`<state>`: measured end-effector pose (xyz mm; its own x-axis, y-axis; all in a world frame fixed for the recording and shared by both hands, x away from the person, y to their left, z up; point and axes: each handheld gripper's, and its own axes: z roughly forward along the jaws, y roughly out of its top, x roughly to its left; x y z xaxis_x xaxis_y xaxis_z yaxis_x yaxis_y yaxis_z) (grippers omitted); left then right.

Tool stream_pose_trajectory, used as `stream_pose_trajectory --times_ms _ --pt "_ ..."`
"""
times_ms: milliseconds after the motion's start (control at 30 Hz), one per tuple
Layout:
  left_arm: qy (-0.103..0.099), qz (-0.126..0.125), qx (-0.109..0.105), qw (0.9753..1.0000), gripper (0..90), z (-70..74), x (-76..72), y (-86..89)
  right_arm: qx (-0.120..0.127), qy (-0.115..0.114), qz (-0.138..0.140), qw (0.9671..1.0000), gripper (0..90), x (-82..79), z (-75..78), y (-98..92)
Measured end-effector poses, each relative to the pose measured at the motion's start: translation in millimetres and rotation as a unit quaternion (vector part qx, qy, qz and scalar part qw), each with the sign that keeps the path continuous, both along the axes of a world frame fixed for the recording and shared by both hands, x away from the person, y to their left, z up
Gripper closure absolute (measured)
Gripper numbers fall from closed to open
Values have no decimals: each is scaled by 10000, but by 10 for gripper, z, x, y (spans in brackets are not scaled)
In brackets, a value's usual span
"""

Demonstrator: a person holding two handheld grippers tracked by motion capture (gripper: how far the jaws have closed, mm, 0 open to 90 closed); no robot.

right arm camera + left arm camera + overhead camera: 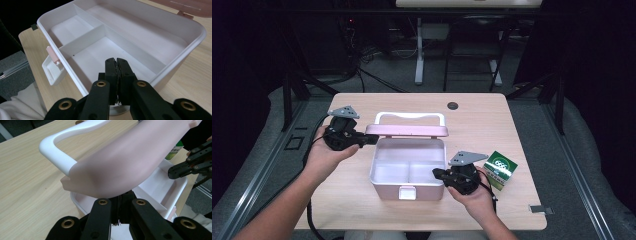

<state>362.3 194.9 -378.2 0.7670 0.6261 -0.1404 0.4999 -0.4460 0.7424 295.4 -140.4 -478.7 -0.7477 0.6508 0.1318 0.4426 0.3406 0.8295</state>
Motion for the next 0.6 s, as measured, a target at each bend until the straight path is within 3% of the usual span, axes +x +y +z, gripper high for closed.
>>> stream_pose_trajectory --times_ms 600 --pt "112 39 280 9995 894 -22 134 -34 -231 247 118 9994 892 30 -14 61"
